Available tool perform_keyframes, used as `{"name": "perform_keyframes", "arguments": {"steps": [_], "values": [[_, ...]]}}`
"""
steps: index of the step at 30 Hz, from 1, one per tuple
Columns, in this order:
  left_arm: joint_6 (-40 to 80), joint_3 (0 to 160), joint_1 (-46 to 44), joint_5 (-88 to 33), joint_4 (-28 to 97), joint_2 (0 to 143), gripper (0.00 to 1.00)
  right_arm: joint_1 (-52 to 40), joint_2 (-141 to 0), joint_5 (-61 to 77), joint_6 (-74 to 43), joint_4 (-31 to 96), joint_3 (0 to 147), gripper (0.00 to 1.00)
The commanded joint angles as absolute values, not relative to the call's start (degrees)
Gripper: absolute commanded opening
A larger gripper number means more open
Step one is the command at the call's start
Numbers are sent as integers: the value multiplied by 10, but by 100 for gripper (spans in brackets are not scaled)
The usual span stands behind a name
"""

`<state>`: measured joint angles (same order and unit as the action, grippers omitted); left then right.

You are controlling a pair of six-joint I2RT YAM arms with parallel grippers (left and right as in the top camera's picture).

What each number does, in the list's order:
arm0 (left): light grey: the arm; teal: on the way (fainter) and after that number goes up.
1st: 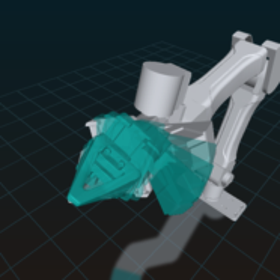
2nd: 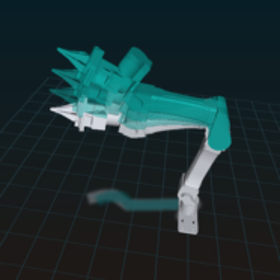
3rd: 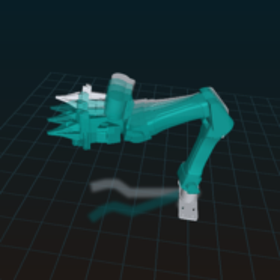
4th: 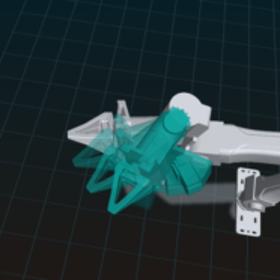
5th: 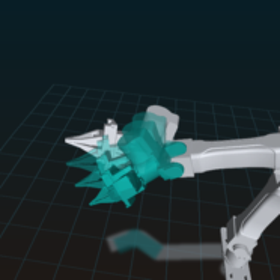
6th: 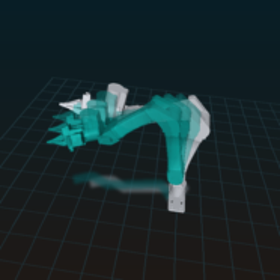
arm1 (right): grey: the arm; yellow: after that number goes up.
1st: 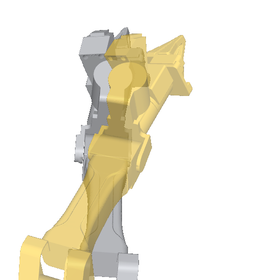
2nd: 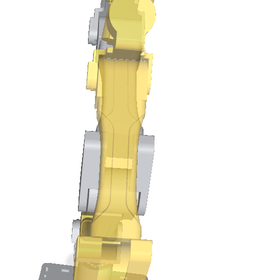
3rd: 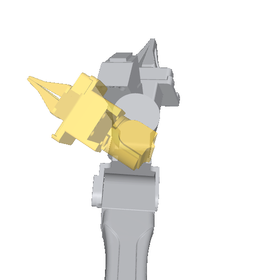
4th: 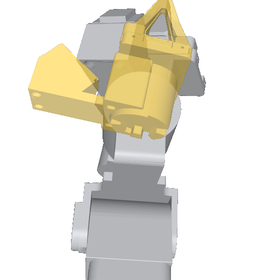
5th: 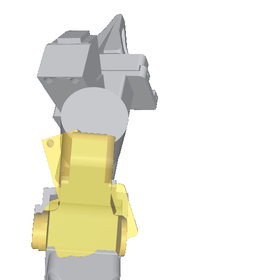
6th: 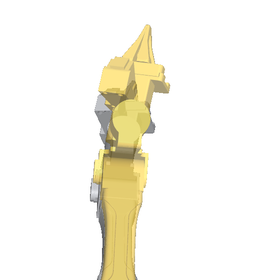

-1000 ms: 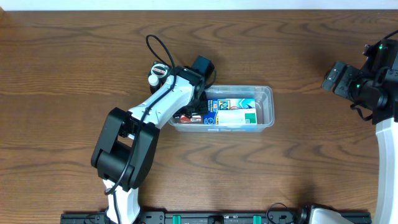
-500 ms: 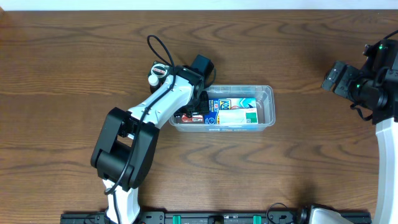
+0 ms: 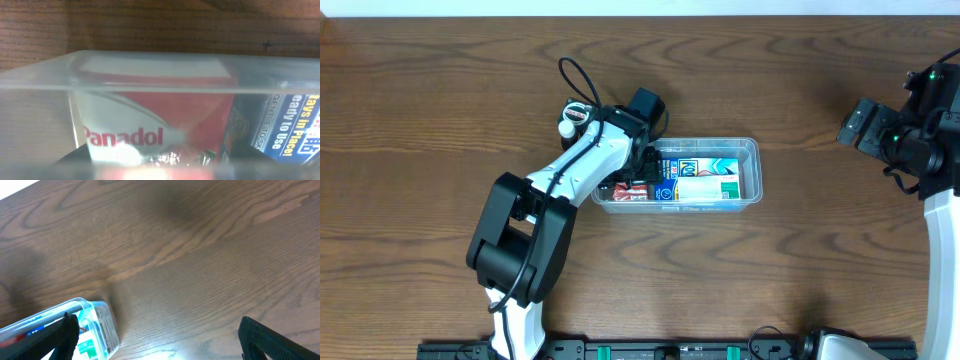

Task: Pack container
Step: 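Lower the red box upright into the container beside the blue box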

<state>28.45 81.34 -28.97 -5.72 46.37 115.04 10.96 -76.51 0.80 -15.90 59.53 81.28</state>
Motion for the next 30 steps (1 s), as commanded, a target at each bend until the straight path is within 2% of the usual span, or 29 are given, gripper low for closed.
{"name": "perform_keyframes", "arguments": {"steps": [1,11,15,18,26,30], "values": [[281,805,-291,-77,475,1177,83,114,-768,4,-160,596,817,99],[281,805,-291,-86,473,1177,82,114,-768,4,-160,596,817,99],[281,805,-291,-86,472,1177,66,114,-768,4,-160,596,817,99],[281,805,-291,-86,472,1177,62,114,-768,4,-160,596,817,99],[281,805,-291,-86,472,1177,63,114,-768,4,-160,596,817,99],[281,805,-291,-86,472,1177,71,114,-768,4,-160,596,817,99]]}}
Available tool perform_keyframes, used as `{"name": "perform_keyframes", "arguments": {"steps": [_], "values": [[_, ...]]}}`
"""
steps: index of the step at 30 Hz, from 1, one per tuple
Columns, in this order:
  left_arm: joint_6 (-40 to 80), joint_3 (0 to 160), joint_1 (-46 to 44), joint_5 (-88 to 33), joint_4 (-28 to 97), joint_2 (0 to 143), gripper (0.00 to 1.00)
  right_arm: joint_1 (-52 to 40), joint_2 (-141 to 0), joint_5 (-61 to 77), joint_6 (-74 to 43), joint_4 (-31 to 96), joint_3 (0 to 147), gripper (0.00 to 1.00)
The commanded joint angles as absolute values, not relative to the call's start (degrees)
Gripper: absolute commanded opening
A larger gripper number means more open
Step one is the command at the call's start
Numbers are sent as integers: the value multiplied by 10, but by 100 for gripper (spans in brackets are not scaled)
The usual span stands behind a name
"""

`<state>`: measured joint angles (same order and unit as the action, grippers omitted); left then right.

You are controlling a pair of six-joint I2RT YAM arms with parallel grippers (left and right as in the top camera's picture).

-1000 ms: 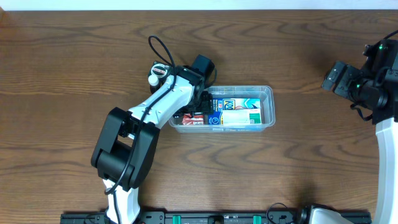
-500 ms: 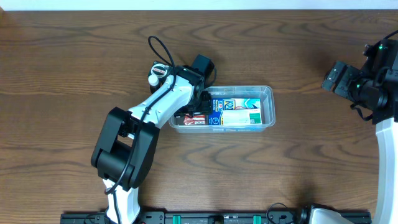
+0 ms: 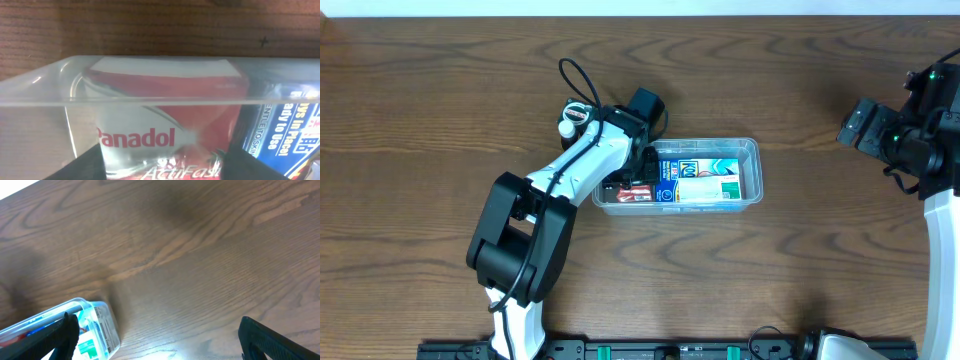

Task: Pack container
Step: 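Lower the red box upright into the container beside the blue box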

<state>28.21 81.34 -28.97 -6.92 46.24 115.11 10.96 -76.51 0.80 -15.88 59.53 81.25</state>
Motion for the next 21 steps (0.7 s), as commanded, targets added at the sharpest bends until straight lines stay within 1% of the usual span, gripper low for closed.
{"name": "perform_keyframes", "arguments": {"steps": [1,21], "values": [[281,805,-291,-86,472,1177,72,114,-768,4,-160,596,817,99],[264,807,-290,-86,472,1157,73,114,-768,4,-160,596,817,99]]}}
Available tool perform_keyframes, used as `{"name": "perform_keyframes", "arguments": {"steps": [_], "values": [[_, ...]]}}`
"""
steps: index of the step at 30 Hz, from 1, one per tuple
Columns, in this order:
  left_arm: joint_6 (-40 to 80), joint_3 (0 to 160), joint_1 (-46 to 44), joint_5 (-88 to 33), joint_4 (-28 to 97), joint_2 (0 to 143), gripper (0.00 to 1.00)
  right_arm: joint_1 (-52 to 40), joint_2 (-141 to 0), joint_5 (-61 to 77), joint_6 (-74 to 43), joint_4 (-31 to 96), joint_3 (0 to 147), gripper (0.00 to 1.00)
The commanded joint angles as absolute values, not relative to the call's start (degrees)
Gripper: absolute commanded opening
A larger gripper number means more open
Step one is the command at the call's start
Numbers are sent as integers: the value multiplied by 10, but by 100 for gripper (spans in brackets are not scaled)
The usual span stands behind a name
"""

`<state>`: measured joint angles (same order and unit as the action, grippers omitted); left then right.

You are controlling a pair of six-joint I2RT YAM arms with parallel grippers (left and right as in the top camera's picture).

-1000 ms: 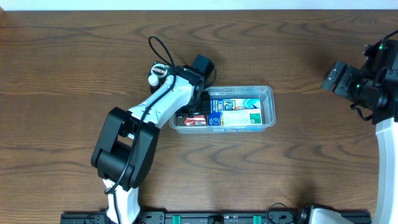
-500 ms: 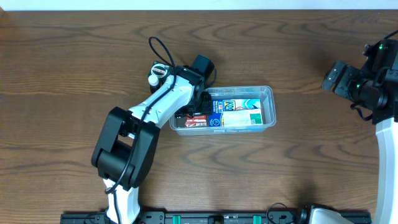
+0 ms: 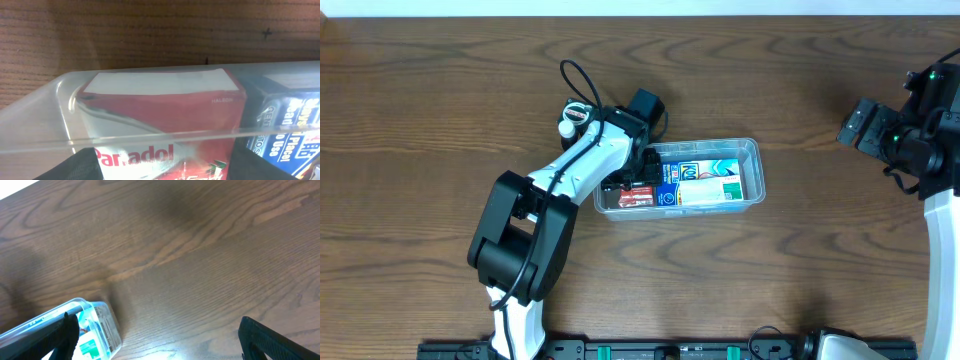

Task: Pack container
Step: 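Lower the red box upright into the container beside the blue box, then open the left gripper and withdraw it upward and left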

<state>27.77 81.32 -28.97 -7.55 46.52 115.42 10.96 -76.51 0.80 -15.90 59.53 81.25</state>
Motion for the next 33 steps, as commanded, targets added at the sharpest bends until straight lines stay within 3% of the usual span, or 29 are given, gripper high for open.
{"name": "perform_keyframes", "arguments": {"steps": [1,30,31,33], "values": [[263,808,-290,-86,472,1155,73,114,-768,4,-160,596,817,99],[237,809,-289,-133,470,1124,73,114,-768,4,-160,596,817,99],[230,811,-288,-133,471,1124,73,114,-768,4,-160,596,817,99],[218,818,-286,-133,479,1124,84,114,-768,4,-160,596,817,99]]}}
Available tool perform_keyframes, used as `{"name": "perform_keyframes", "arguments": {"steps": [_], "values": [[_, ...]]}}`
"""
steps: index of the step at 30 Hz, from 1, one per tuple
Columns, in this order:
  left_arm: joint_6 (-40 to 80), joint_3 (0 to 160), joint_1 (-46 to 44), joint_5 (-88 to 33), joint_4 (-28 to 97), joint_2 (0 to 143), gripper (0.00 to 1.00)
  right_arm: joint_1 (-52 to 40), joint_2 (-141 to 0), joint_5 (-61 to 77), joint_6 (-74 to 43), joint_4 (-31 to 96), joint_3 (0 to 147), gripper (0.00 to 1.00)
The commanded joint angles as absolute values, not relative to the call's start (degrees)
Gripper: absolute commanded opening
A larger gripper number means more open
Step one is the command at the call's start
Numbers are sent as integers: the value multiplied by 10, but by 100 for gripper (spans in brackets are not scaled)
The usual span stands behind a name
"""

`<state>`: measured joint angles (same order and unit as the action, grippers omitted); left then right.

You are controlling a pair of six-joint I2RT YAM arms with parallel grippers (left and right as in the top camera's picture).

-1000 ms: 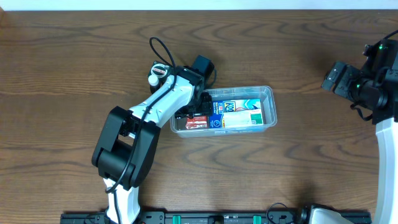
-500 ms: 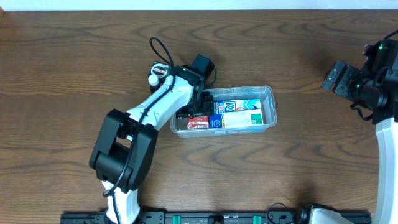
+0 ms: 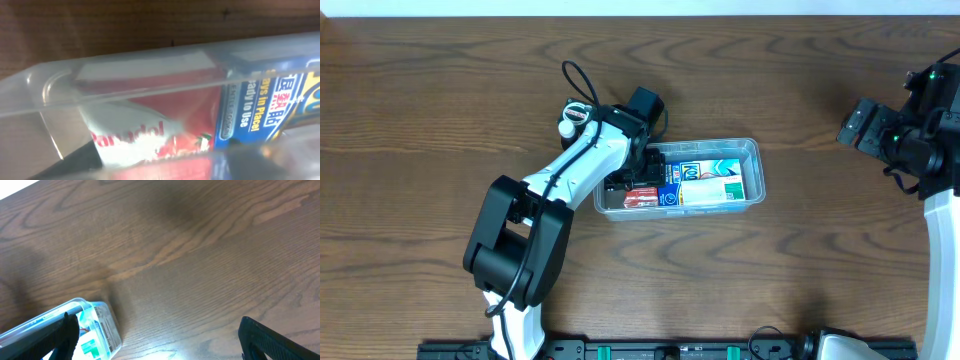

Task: Pack container
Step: 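Open the left gripper and withdraw it upward and left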

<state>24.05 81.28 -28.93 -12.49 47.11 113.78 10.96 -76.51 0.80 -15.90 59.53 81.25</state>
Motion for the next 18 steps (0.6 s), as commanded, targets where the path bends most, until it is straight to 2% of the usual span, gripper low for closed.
{"name": "perform_keyframes", "arguments": {"steps": [1,14,15,18], "values": [[212,822,-285,-133,484,1123,85,114,-768,4,-160,596,817,99],[201,837,-249,-156,518,1020,86,114,-768,4,-160,596,817,99],[197,838,-249,-157,517,1002,87,114,-768,4,-160,596,817,99],[152,840,-249,-159,504,947,99,114,-768,4,-160,596,817,99]]}}
